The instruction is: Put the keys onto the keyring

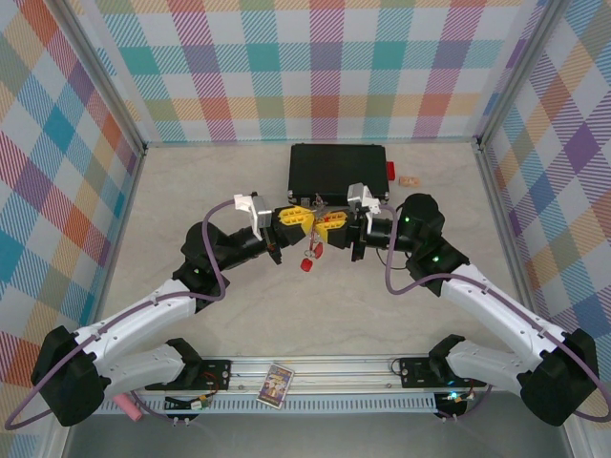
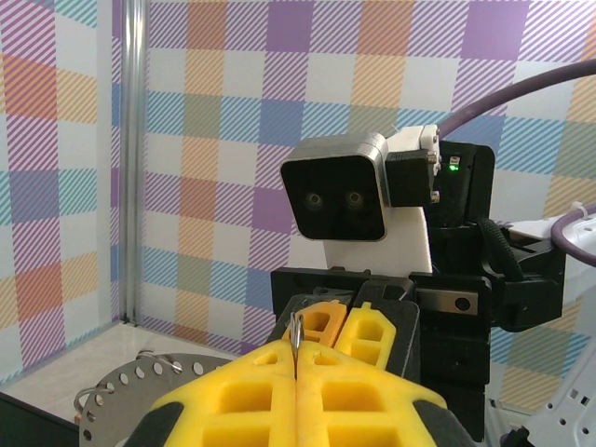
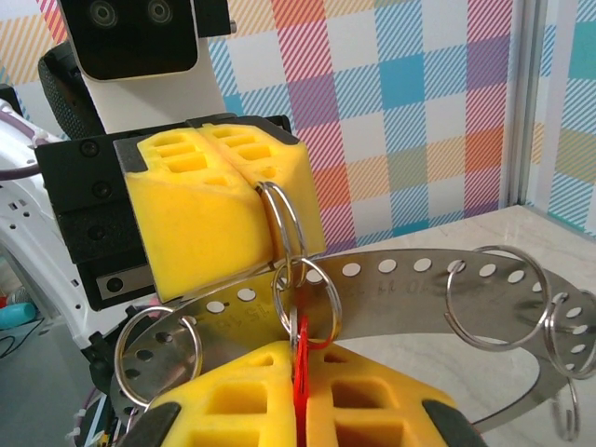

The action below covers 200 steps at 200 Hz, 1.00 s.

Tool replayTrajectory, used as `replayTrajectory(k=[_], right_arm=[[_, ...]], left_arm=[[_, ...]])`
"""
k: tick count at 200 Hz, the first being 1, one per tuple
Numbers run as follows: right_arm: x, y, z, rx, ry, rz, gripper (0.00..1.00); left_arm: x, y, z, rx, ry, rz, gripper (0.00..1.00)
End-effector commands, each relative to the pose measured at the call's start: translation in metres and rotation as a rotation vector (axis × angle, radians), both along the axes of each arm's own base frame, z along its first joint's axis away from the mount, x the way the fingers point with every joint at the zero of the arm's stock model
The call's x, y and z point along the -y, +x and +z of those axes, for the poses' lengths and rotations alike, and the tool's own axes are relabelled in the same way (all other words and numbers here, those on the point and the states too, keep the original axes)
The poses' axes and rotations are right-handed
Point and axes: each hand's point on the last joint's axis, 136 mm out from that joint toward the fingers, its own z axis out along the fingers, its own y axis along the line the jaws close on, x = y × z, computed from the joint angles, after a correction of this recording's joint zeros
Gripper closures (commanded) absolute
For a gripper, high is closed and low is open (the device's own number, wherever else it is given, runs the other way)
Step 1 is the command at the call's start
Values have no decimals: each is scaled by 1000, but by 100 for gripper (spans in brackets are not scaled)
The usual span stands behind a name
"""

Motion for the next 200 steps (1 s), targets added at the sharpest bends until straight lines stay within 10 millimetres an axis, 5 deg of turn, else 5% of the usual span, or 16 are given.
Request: replayTrajectory(k=[1,83,200], right_arm=[[-3,-8,4,30,-8,36,100],[-17,-16,-9,28,-70,89,100],[6,-9,-6,81,-86,-75,100]], left_arm=[[-5,-11,31,56,-85,-22,100],[1,-15,33,52,-104,-57,100],[-6,-15,16,54,-30,0,100]])
